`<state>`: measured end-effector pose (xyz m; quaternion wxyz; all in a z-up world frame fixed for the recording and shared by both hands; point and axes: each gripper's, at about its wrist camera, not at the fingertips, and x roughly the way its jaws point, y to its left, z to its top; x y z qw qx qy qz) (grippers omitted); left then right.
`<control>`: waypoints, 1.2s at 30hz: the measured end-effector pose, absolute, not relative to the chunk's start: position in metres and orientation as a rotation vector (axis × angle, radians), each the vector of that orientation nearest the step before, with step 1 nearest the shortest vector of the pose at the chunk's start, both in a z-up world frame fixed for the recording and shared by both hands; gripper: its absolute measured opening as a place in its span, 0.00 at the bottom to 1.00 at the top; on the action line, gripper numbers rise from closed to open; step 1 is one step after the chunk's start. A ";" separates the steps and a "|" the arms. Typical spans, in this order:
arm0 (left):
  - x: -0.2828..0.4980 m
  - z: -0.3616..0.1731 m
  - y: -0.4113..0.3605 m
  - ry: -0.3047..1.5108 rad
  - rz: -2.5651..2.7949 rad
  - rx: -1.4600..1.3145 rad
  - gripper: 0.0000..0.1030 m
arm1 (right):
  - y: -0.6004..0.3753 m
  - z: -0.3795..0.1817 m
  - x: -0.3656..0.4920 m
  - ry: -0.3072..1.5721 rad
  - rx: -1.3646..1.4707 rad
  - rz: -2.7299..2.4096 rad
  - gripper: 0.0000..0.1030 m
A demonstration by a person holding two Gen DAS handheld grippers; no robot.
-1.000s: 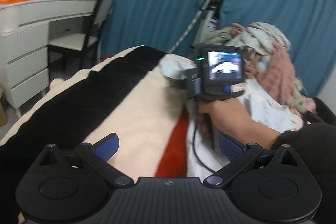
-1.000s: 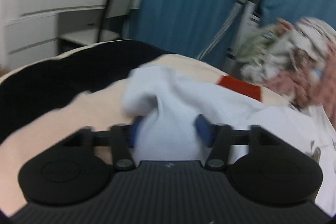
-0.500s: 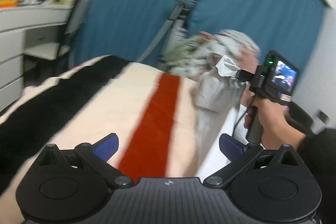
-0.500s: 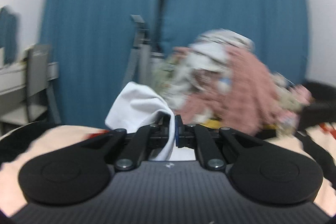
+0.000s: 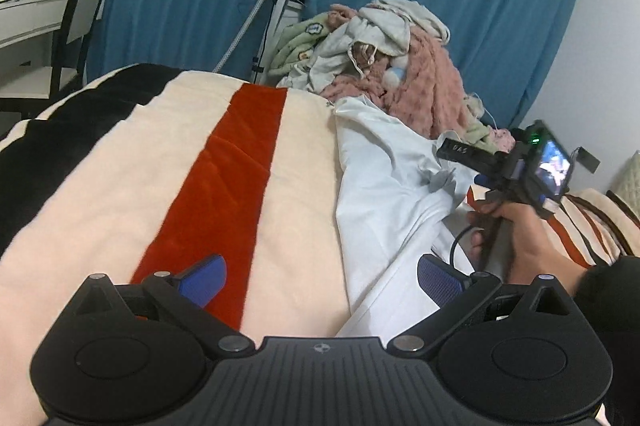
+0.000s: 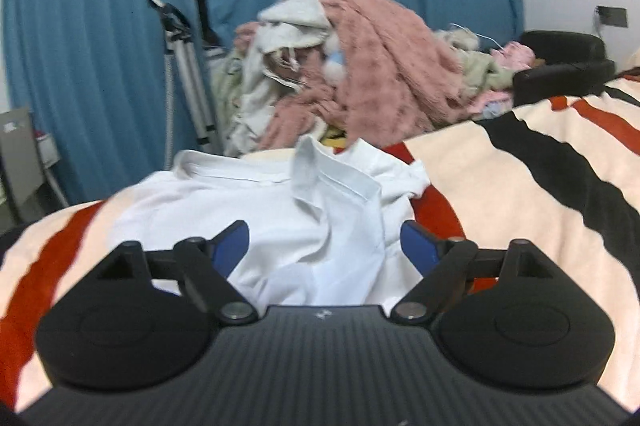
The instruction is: Fold clothes
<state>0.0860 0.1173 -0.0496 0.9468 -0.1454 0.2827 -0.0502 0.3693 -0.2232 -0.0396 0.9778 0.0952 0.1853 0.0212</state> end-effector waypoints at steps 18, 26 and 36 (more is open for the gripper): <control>0.047 -0.027 0.098 0.599 -0.157 -0.238 1.00 | -0.246 0.061 0.079 0.310 0.175 0.212 0.81; 0.027 -0.026 0.104 0.681 -0.143 -0.291 0.99 | -0.269 0.028 -0.027 0.385 0.221 0.136 0.81; 0.025 -0.055 0.149 0.882 0.113 -0.453 0.88 | -0.291 0.015 -0.030 0.465 0.378 0.125 0.81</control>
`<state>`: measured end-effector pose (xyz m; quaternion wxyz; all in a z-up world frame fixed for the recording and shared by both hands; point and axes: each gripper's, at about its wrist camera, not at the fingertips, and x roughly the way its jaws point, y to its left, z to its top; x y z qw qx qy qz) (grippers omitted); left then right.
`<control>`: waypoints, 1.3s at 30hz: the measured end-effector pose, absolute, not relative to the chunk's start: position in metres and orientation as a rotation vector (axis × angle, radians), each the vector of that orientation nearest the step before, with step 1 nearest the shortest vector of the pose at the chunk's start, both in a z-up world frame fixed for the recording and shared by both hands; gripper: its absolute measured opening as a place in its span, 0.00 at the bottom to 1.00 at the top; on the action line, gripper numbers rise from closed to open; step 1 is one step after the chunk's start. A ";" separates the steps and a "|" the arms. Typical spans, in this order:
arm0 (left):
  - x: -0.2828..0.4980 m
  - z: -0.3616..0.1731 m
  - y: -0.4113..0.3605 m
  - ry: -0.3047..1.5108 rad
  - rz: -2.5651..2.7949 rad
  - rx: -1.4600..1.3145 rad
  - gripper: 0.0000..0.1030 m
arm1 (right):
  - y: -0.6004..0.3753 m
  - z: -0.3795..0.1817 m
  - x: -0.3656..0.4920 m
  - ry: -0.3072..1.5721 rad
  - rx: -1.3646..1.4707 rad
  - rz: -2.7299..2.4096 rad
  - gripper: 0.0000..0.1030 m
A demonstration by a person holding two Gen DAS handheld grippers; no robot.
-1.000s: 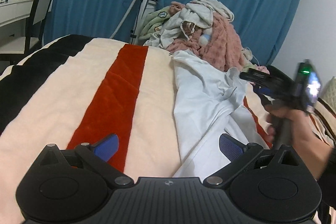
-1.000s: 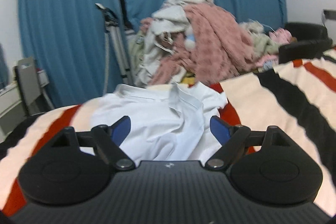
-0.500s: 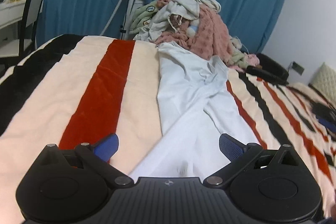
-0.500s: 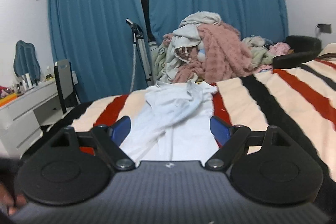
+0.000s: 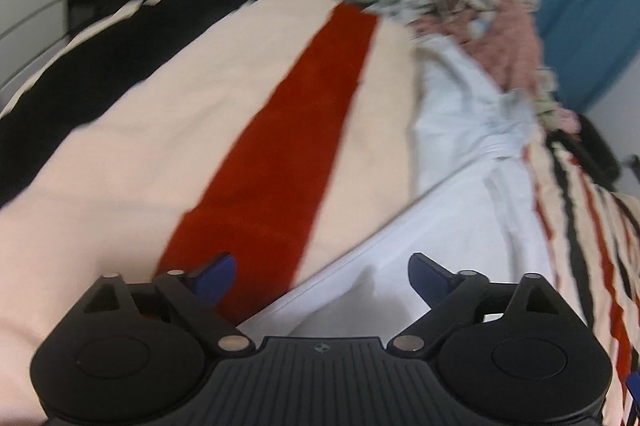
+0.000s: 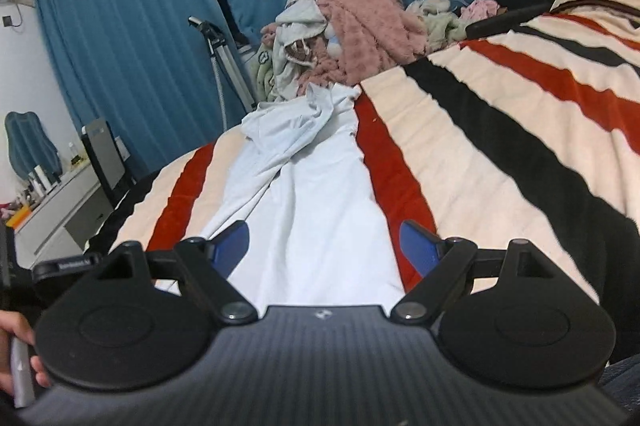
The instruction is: Fold clothes
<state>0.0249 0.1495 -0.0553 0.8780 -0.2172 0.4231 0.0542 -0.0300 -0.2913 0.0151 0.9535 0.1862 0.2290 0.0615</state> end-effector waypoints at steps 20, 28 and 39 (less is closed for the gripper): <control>-0.052 -0.006 0.077 0.912 -0.066 -0.078 0.04 | -0.306 0.012 -0.030 0.469 0.440 0.110 0.81; -0.082 0.008 -0.008 0.900 -0.334 -0.125 0.03 | -0.324 0.014 -0.028 0.453 0.469 0.095 0.81; -0.067 -0.040 0.015 1.003 -0.423 -0.294 0.51 | -0.351 -0.021 0.001 0.717 0.710 0.131 0.82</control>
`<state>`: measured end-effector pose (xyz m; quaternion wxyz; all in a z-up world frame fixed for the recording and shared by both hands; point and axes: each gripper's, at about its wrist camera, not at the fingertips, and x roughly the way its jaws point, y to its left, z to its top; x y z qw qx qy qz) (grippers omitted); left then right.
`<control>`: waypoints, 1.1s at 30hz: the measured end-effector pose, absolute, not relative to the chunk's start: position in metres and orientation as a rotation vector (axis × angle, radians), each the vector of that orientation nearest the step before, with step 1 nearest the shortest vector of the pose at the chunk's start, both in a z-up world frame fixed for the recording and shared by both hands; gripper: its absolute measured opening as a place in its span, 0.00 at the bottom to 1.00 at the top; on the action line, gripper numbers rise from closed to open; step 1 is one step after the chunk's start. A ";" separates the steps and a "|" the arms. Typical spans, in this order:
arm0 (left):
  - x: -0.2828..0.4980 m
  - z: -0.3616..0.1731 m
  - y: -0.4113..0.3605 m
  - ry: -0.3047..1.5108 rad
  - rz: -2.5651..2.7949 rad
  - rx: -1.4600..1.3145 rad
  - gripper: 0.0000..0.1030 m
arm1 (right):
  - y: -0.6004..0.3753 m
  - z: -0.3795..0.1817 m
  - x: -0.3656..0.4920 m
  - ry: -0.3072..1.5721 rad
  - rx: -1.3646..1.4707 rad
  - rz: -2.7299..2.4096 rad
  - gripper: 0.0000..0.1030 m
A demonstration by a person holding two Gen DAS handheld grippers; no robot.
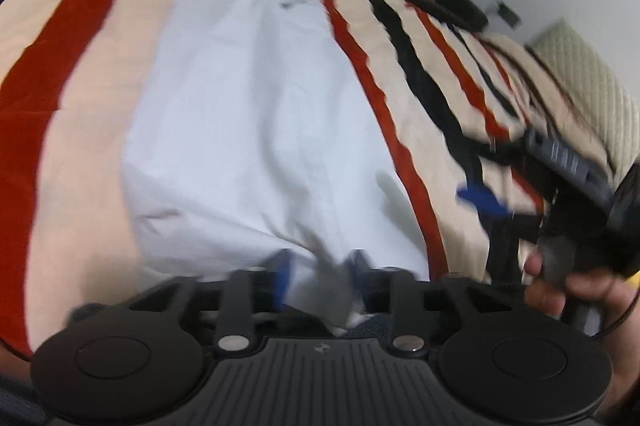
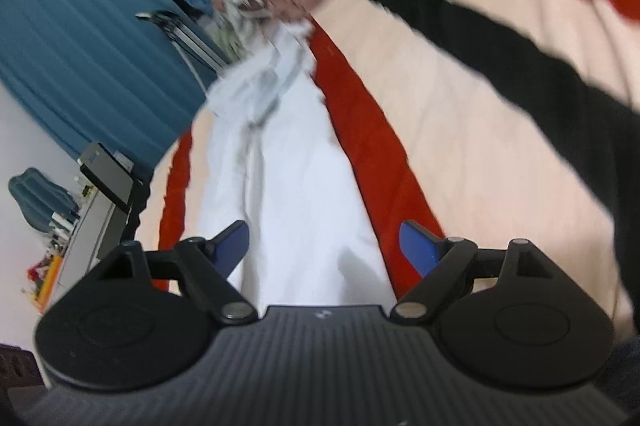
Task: Fold clothes
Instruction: 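Grasp the strip end with both tools and fold it toward the collar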
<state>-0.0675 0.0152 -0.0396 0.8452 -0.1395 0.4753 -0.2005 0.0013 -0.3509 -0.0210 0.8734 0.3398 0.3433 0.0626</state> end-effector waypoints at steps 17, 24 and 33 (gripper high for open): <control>-0.010 -0.082 0.110 1.110 -0.225 -0.610 0.43 | -0.353 -0.063 0.025 0.932 0.832 0.030 0.69; -0.030 -0.080 0.103 1.139 -0.273 -0.580 0.08 | -0.352 -0.060 0.020 0.938 0.820 0.019 0.69; -0.037 -0.082 0.105 1.154 -0.262 -0.617 0.49 | -0.347 -0.068 0.020 1.017 0.813 0.079 0.71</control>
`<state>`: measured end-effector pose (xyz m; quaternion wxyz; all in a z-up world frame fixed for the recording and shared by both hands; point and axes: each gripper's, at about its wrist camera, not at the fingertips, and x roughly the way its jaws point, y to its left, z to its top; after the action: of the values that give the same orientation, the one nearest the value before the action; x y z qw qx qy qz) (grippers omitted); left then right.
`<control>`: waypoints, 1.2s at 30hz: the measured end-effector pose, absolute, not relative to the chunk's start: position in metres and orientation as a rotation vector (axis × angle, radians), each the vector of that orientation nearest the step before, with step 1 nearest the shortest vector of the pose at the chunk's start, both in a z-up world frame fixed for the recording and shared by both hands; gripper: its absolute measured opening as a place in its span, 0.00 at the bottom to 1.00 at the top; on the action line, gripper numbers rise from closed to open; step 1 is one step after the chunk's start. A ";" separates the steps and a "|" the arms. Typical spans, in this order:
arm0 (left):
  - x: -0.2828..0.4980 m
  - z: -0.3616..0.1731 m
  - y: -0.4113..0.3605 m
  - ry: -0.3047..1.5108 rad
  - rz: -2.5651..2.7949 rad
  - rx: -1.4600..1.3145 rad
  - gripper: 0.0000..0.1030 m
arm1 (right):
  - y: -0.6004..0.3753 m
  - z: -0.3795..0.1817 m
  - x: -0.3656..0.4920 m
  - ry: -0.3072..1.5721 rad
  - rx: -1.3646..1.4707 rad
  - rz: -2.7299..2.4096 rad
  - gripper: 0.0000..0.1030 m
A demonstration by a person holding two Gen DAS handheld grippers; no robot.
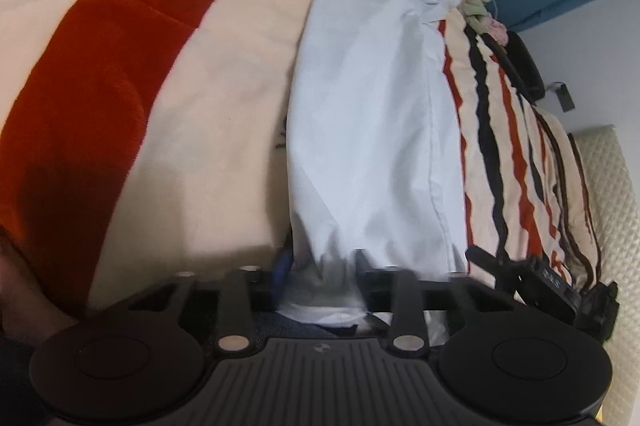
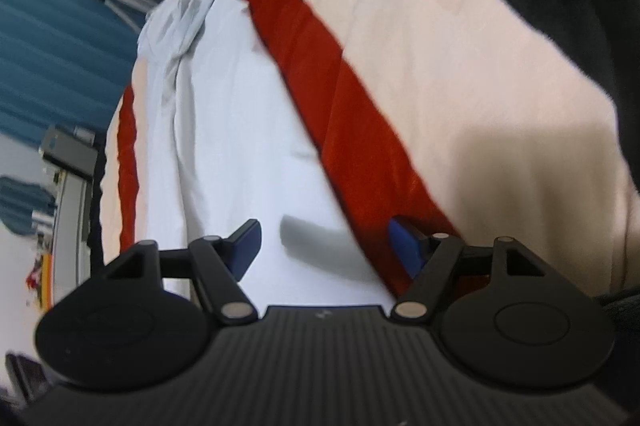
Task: Fold clothes
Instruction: 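Grasp the strip end with both tools and fold it toward the collar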
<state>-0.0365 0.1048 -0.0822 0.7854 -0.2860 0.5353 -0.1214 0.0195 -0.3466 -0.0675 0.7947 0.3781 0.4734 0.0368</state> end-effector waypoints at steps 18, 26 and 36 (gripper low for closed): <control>-0.031 -0.095 0.083 1.211 -0.348 -0.606 0.11 | -0.295 -0.053 -0.012 1.129 0.641 0.240 0.29; -0.054 -0.061 0.113 1.010 -0.440 -0.835 0.10 | -0.320 -0.024 -0.037 0.966 0.748 0.248 0.10; -0.093 0.000 0.122 0.905 -0.488 -0.878 0.09 | -0.355 0.058 -0.080 0.759 0.813 0.354 0.10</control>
<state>-0.0926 0.1221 0.0004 0.7800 -0.4065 0.4188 -0.2258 -0.0799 -0.3546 0.0576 0.8346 0.3836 0.3582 0.1671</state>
